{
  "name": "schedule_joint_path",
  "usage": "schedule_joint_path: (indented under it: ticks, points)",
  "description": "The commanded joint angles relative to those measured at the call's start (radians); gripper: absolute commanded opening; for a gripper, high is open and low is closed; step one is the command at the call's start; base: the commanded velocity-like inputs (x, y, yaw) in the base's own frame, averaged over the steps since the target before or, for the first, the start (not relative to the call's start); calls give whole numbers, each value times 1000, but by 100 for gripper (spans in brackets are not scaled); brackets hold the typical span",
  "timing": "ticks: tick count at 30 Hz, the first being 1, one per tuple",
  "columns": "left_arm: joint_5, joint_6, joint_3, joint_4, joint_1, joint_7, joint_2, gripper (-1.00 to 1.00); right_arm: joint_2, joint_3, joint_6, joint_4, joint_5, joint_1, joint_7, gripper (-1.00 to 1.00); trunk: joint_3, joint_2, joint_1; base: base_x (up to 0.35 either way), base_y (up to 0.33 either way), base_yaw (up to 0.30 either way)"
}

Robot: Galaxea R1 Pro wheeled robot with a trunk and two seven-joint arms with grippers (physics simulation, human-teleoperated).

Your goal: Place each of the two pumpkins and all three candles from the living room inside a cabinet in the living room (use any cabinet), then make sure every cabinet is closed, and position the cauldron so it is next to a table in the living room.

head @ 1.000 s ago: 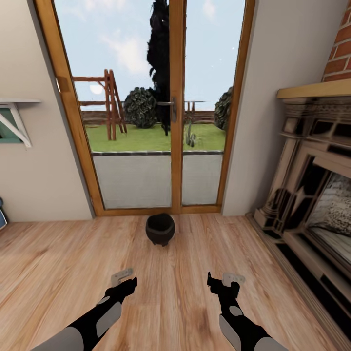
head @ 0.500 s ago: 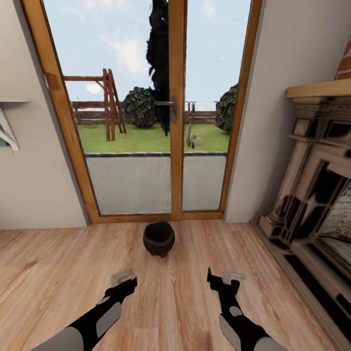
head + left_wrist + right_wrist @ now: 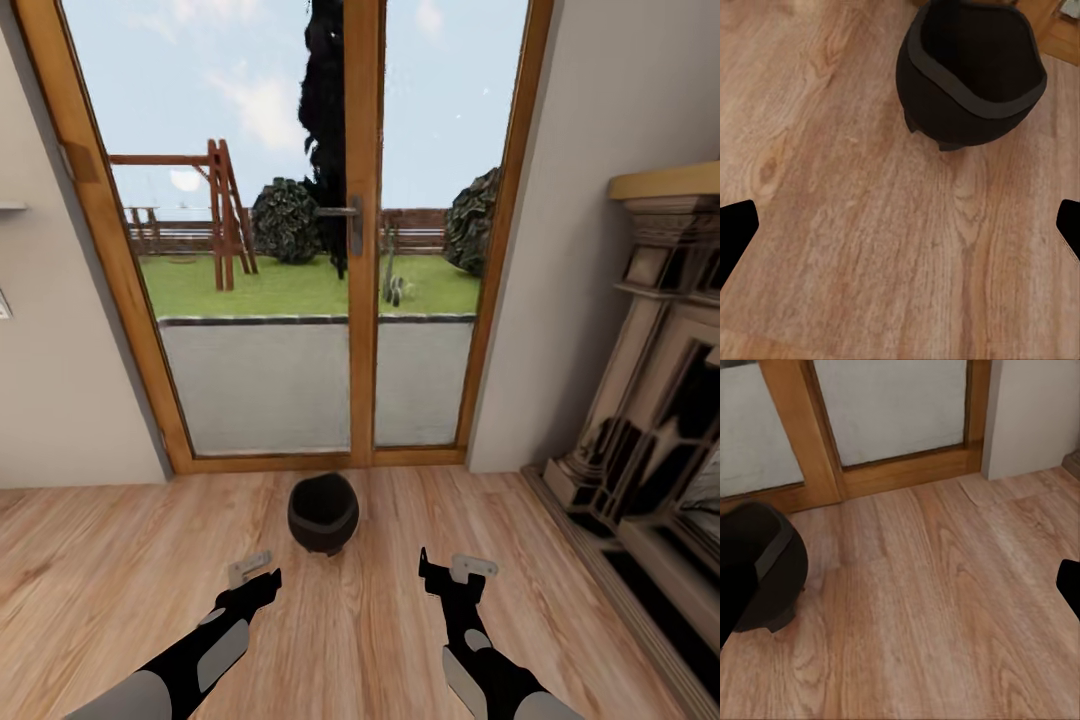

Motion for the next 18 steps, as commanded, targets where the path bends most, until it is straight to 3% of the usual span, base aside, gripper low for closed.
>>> schedule_joint_path:
  ticks: [1,9,18]
  points:
    - [8,-4,-9,-2,-1,7,1,100,0,8,-3,1,-5,-1,-8,100,-1,0,0,328,0,0]
    - [8,-4,-9,-2,-1,7,1,100,7,8,-4,2,-4,-1,-8,100,-1,0,0,328,0,65]
    - [8,-4,-9,-2,-1,7,0,100,10,9,-4,8,-3,-1,-8,100,-1,0,0,328,0,256]
